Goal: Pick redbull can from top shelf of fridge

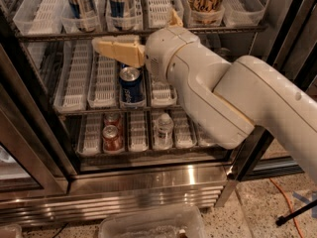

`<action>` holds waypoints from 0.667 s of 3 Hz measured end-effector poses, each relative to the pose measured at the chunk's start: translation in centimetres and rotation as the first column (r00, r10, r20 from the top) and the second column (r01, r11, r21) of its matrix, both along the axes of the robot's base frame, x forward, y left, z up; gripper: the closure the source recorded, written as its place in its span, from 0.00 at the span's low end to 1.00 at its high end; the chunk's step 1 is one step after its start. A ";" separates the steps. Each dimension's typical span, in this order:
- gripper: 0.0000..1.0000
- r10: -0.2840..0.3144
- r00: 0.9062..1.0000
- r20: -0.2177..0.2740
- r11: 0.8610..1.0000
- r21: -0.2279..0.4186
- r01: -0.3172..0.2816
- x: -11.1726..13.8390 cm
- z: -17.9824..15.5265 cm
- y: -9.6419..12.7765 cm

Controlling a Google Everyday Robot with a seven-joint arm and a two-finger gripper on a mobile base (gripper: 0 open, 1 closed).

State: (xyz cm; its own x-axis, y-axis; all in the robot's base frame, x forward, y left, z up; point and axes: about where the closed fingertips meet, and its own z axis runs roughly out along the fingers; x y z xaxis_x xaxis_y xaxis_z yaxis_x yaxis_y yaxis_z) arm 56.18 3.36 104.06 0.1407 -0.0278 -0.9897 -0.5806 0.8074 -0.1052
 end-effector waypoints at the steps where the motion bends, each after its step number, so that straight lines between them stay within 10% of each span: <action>1: 0.00 0.010 0.999 0.033 1.000 0.015 -0.011 0.5 0.8 0.6; 2: 0.00 0.046 0.995 0.084 0.998 0.036 -0.049 1.0 2.0 2.4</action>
Offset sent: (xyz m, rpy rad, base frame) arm 0.0129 0.0296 0.0208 0.0532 -0.1076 0.0409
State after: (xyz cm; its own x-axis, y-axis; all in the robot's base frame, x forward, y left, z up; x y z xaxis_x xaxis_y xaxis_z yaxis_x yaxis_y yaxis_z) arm 57.18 5.77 106.09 0.2228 0.0186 -0.9747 -0.6086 0.7837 -0.1241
